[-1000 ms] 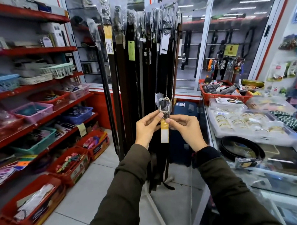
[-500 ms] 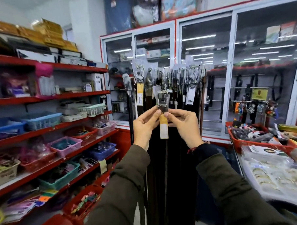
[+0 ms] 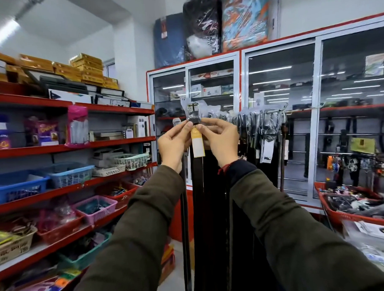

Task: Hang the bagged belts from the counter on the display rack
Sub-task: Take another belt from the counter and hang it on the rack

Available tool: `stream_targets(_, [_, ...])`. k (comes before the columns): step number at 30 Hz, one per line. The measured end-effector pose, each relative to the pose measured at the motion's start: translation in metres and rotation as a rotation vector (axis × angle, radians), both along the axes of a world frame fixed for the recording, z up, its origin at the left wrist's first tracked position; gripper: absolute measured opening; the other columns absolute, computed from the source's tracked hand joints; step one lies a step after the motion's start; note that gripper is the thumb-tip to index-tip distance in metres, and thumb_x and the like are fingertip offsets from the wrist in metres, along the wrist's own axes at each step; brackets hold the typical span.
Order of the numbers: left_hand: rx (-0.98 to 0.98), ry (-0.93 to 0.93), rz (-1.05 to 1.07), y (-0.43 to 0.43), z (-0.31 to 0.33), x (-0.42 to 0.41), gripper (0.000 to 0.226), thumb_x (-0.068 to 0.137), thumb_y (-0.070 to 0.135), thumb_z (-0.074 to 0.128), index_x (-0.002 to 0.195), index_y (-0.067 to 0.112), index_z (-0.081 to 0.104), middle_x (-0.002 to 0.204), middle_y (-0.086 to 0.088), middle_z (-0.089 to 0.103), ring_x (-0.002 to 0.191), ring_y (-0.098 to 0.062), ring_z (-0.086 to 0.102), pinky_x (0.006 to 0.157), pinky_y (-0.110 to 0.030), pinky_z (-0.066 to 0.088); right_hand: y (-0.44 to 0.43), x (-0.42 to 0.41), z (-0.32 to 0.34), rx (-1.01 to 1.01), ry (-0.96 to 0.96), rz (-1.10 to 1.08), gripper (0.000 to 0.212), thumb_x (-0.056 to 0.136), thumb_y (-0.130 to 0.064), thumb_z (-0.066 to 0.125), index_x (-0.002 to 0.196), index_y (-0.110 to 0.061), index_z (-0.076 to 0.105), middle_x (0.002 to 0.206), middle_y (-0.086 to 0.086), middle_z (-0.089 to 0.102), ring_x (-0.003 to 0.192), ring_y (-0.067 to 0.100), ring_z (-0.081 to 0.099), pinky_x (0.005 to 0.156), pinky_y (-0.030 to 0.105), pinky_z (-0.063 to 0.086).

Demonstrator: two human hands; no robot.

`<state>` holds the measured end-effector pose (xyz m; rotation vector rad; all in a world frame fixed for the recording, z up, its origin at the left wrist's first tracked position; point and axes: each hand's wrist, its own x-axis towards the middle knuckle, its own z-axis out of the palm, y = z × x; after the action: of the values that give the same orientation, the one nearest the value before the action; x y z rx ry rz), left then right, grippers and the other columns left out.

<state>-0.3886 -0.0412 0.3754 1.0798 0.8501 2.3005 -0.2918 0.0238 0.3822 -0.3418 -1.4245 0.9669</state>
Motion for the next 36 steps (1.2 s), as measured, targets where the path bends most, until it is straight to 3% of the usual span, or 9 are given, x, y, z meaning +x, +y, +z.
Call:
stream_targets(5, [-0.037,0.008,-0.001,0.013,0.002,-0.008,0.029,0.091,0.007,0.073,0.118,-0.002,0.07,0.101,-0.016,0.076,0.075,-0.013,0.076,0.072,-0.022,0.064,0.01,-0.006,0.003,-0.057,-0.006,0.032,0.027,0.085,-0.007,0.078,0.111,-0.001,0.075,0.096,0.021,0.079,0.091,0.034,0.078,0.077,0.048,0.065])
stream_targets(9, [-0.063,0.002,-0.011,0.023,-0.002,-0.013,0.03,0.091,0.007,0.073,0.119,-0.002,0.069,0.1,-0.015,0.075,0.074,-0.012,0.076,0.068,-0.021,0.063,0.018,-0.009,-0.001,-0.085,-0.026,0.039,0.028,0.086,-0.007,0.077,0.112,0.0,0.074,0.099,0.022,0.078,0.093,0.034,0.077,0.075,0.042,0.065])
stream_targets(14, [-0.142,0.053,0.056,0.036,-0.014,-0.014,0.031,0.091,0.012,0.073,0.121,0.004,0.069,0.112,-0.018,0.075,0.09,-0.021,0.075,0.072,-0.026,0.063,0.033,-0.01,-0.016,-0.087,-0.104,-0.028,0.024,0.088,-0.005,0.072,0.112,-0.006,0.074,0.095,0.02,0.078,0.093,0.034,0.077,0.08,0.048,0.064])
stream_targets(17, [-0.173,0.257,0.301,0.044,-0.028,-0.011,0.033,0.095,0.015,0.069,0.128,0.011,0.067,0.116,-0.013,0.074,0.106,-0.022,0.072,0.093,-0.04,0.061,0.036,-0.006,-0.032,0.0,-0.208,-0.184,0.026,0.09,-0.007,0.062,0.112,-0.014,0.075,0.091,0.005,0.078,0.089,0.024,0.076,0.087,0.046,0.062])
stream_targets(20, [-0.177,0.516,0.541,0.042,-0.05,0.001,0.041,0.101,0.018,0.057,0.142,0.015,0.055,0.138,-0.008,0.063,0.124,-0.018,0.06,0.11,-0.036,0.048,0.027,0.013,-0.056,0.106,-0.296,-0.339,0.03,0.098,-0.013,0.054,0.124,-0.013,0.068,0.104,0.0,0.07,0.088,0.009,0.064,0.088,0.026,0.054])
stream_targets(23, [-0.271,0.797,0.751,0.04,-0.082,0.014,0.054,0.105,0.03,0.048,0.156,0.024,0.034,0.164,-0.002,0.033,0.153,-0.024,0.025,0.125,-0.043,0.024,0.021,0.035,-0.088,0.194,-0.377,-0.446,0.034,0.101,-0.017,0.05,0.134,-0.017,0.058,0.127,0.003,0.062,0.111,0.014,0.059,0.099,0.029,0.049])
stream_targets(25, [-0.308,0.952,0.842,0.038,-0.107,0.025,0.057,0.105,0.034,0.045,0.159,0.025,0.027,0.169,0.001,0.019,0.158,-0.025,0.01,0.127,-0.049,0.017,0.02,0.052,-0.114,0.212,-0.455,-0.514,0.04,0.103,-0.023,0.048,0.143,-0.019,0.05,0.142,0.001,0.052,0.134,0.016,0.046,0.106,0.025,0.04])
stream_targets(29, [-0.313,1.129,0.83,0.032,-0.149,0.056,0.057,0.106,0.038,0.041,0.159,0.024,0.027,0.171,0.0,0.013,0.159,-0.025,0.001,0.128,-0.05,0.008,0.017,0.085,-0.164,0.287,-0.609,-0.723,0.055,0.103,-0.029,0.046,0.155,-0.015,0.034,0.163,0.005,0.031,0.156,0.026,0.018,0.127,0.046,0.02])
stream_targets(36, [-0.341,1.24,0.682,0.024,-0.224,0.127,0.059,0.105,0.039,0.041,0.16,0.022,0.026,0.172,-0.002,0.011,0.16,-0.023,-0.002,0.129,-0.045,-0.001,0.004,0.157,-0.24,0.305,-0.85,-0.88,0.06,0.103,-0.036,0.042,0.158,-0.015,0.027,0.17,0.005,0.016,0.159,0.028,0.002,0.128,0.053,0.007])
